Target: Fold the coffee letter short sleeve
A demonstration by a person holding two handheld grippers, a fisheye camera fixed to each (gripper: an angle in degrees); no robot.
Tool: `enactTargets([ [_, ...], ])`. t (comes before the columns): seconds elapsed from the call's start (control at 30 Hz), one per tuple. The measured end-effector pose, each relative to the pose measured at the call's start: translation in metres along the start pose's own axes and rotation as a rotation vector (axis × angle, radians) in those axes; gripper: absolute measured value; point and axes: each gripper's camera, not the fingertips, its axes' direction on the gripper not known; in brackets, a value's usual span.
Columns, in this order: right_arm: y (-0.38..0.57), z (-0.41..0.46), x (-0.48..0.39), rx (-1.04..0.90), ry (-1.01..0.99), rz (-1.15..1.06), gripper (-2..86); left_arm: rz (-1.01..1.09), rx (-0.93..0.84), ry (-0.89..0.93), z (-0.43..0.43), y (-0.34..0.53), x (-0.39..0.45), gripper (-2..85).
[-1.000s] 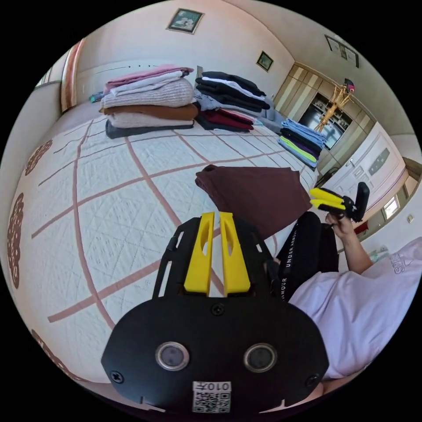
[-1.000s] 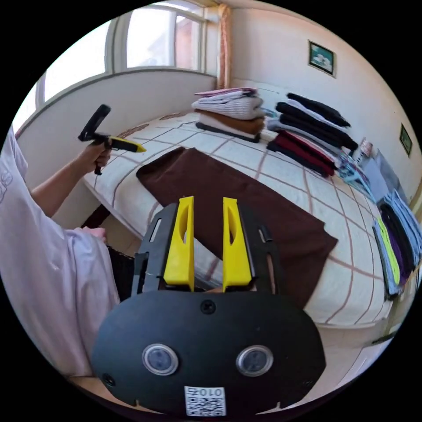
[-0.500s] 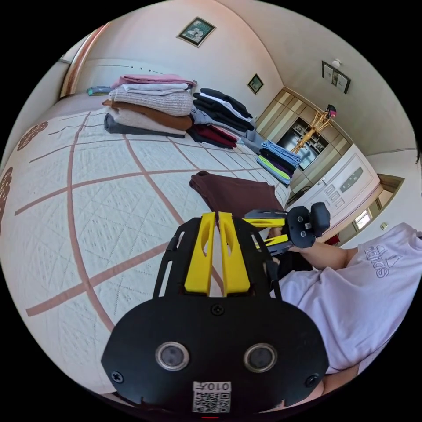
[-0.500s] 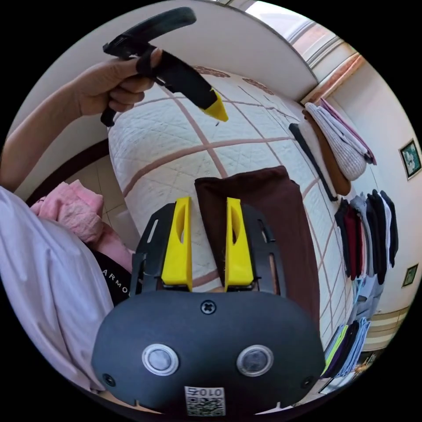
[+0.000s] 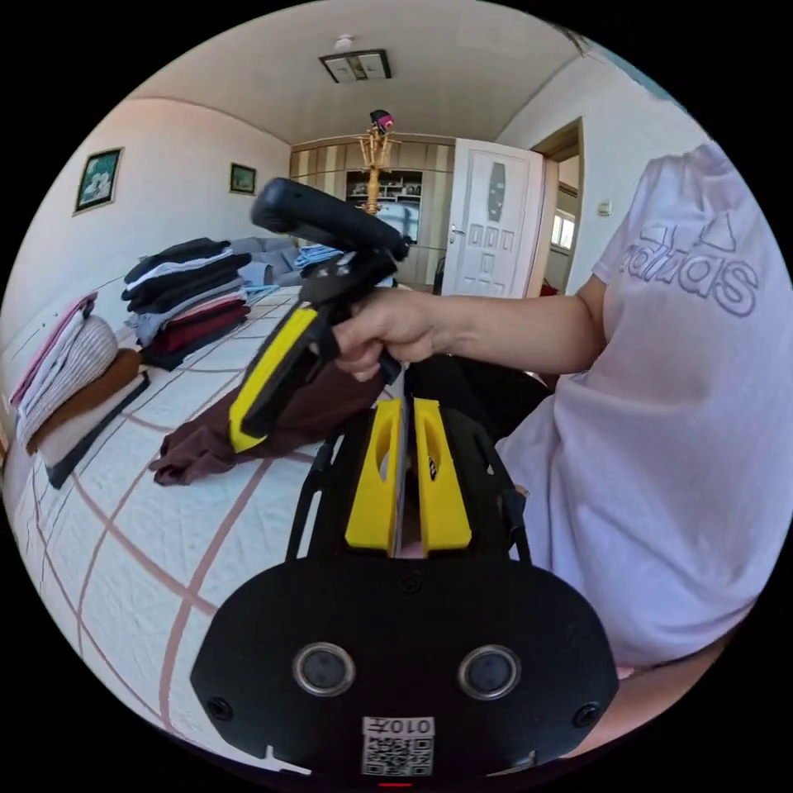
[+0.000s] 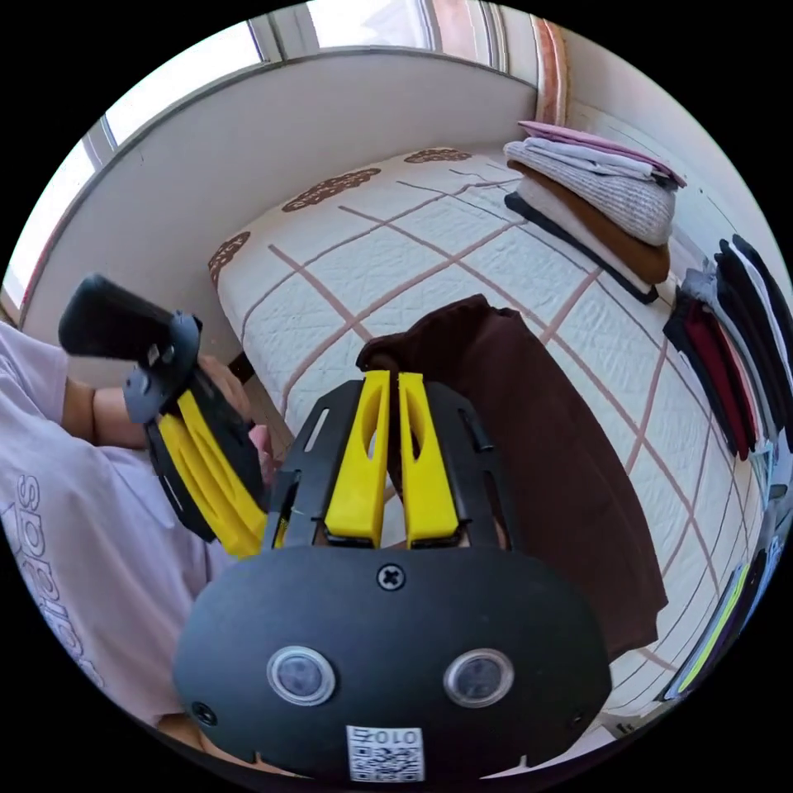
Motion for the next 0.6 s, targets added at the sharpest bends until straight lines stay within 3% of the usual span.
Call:
enactTargets([
  [0.1,0.024,-0.017,0.046,0.096,-0.105,0.106,3.8,0.062,-0.007,0.021,0.02,-0.029,0.013,0.0],
  [0.2,0.096,-0.056,0.106,0.355,-0.203,0.389,3.7,0.079,-0.027,0.025,0.028,-0.046,0.013,0.0],
  [0.33,0.282,-0.073,0.153,0.767,-0.221,0.873,3.7,0.009,-0.044,0.062,0.039,-0.052,-0.001,0.1],
  [0.47,0.405,-0.008,0.164,0.732,-0.129,1.245,3.9,-0.07,-0.063,0.088,0.064,-0.065,-0.015,1.0],
  [0.6,0.448,0.031,0.178,0.81,-0.266,1.274,4.1,-0.039,-0.127,0.089,0.11,-0.107,-0.014,2.5],
])
